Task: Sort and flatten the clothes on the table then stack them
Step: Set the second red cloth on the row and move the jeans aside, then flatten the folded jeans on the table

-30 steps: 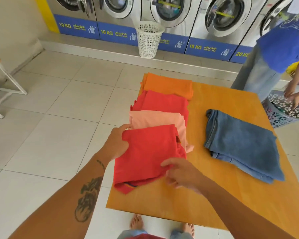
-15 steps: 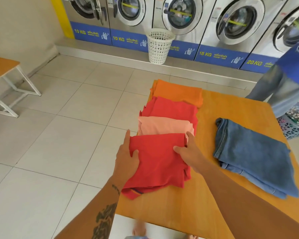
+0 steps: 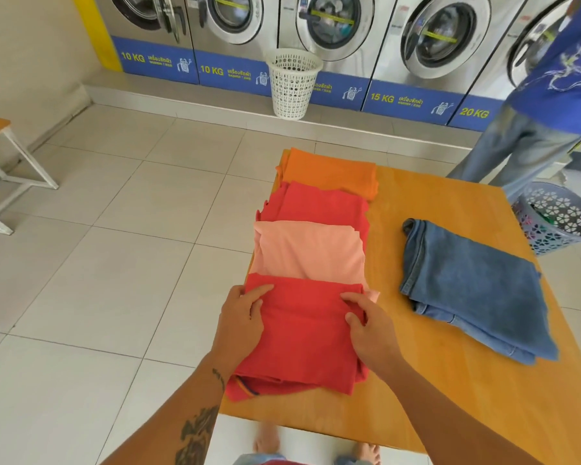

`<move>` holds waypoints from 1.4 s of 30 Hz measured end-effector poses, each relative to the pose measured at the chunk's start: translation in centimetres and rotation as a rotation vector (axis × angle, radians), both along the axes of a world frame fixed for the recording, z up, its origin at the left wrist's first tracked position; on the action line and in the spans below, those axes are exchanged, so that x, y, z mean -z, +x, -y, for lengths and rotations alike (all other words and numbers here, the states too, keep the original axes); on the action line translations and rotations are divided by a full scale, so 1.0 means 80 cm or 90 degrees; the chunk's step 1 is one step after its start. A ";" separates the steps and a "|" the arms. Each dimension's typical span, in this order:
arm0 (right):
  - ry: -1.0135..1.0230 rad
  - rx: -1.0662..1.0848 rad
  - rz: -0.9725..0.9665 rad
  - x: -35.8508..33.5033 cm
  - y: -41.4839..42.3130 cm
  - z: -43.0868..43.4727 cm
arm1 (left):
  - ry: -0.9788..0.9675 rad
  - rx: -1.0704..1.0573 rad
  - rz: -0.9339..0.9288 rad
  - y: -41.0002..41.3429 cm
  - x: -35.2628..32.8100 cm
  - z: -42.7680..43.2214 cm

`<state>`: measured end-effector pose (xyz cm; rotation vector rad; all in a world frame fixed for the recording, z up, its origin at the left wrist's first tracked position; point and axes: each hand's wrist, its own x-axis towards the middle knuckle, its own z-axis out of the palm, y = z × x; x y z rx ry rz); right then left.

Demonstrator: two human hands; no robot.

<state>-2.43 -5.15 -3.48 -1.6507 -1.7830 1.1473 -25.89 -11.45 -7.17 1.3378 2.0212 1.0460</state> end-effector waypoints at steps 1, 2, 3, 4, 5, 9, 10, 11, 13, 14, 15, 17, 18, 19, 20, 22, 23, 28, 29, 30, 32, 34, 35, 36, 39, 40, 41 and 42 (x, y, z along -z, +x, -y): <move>-0.010 0.004 0.007 0.005 -0.001 0.001 | -0.007 -0.004 -0.004 0.000 0.002 0.002; -0.019 0.004 0.010 0.007 -0.002 0.001 | -0.010 -0.005 -0.009 -0.001 0.002 0.002; -0.026 -0.001 0.014 0.008 -0.001 0.000 | -0.011 -0.005 -0.014 -0.002 0.001 0.003; -0.030 -0.010 0.020 0.008 0.000 -0.001 | -0.013 -0.005 -0.017 -0.002 -0.001 0.003; -0.031 -0.024 0.029 0.005 0.003 -0.002 | -0.016 -0.005 -0.020 -0.002 -0.003 0.002; -0.021 -0.050 0.050 -0.003 0.020 -0.006 | -0.013 -0.049 -0.037 0.003 -0.019 -0.010; -0.021 -0.048 0.044 -0.006 0.026 -0.007 | -0.008 -0.069 -0.041 0.006 -0.025 -0.014; -0.022 -0.044 0.033 -0.009 0.033 -0.008 | 0.003 -0.088 -0.042 0.009 -0.032 -0.018; -0.023 -0.035 0.024 -0.017 0.051 -0.012 | 0.043 -0.114 -0.045 0.020 -0.045 -0.027; -0.026 -0.028 0.029 -0.021 0.061 -0.015 | 0.063 -0.115 -0.044 0.026 -0.050 -0.031; -0.030 -0.016 0.031 -0.026 0.073 -0.019 | 0.083 -0.106 -0.040 0.034 -0.057 -0.037; -0.025 0.024 0.030 -0.033 0.105 -0.029 | 0.111 -0.067 -0.023 0.060 -0.071 -0.055; -0.019 0.048 0.029 -0.036 0.123 -0.035 | 0.118 -0.042 -0.007 0.076 -0.078 -0.064; -0.012 0.072 0.028 -0.039 0.143 -0.041 | 0.125 -0.014 0.002 0.095 -0.084 -0.074; -0.008 0.094 0.030 -0.041 0.164 -0.047 | 0.131 0.015 -0.001 0.115 -0.087 -0.084; 0.005 0.135 0.043 -0.042 0.210 -0.061 | 0.126 0.070 -0.003 0.160 -0.090 -0.101; 0.009 0.150 0.053 -0.043 0.235 -0.068 | 0.114 0.095 0.010 0.184 -0.090 -0.109; -0.019 0.214 0.058 -0.041 0.350 -0.107 | 0.043 0.175 -0.027 0.294 -0.077 -0.155; -0.026 0.218 0.049 -0.041 0.370 -0.113 | 0.016 0.169 -0.027 0.312 -0.077 -0.163; -0.035 0.222 0.036 -0.040 0.386 -0.120 | -0.012 0.159 -0.021 0.328 -0.078 -0.169; -0.051 0.216 0.007 -0.038 0.414 -0.132 | -0.058 0.128 -0.017 0.352 -0.081 -0.180; -0.079 0.210 -0.046 -0.040 0.431 -0.144 | -0.084 0.101 -0.022 0.365 -0.087 -0.188; -0.095 0.207 -0.074 -0.040 0.437 -0.149 | -0.088 0.092 -0.032 0.370 -0.089 -0.192; -0.116 0.208 -0.104 -0.039 0.441 -0.155 | -0.090 0.087 -0.041 0.373 -0.090 -0.195; -0.161 0.225 -0.192 -0.036 0.440 -0.168 | -0.112 0.086 -0.052 0.378 -0.096 -0.209; -0.181 0.234 -0.215 -0.032 0.437 -0.172 | -0.121 0.084 -0.053 0.379 -0.097 -0.216; -0.188 0.240 -0.235 -0.029 0.432 -0.176 | -0.130 0.081 -0.051 0.378 -0.096 -0.223; -0.192 0.246 -0.250 -0.027 0.427 -0.179 | -0.141 0.081 -0.049 0.376 -0.092 -0.232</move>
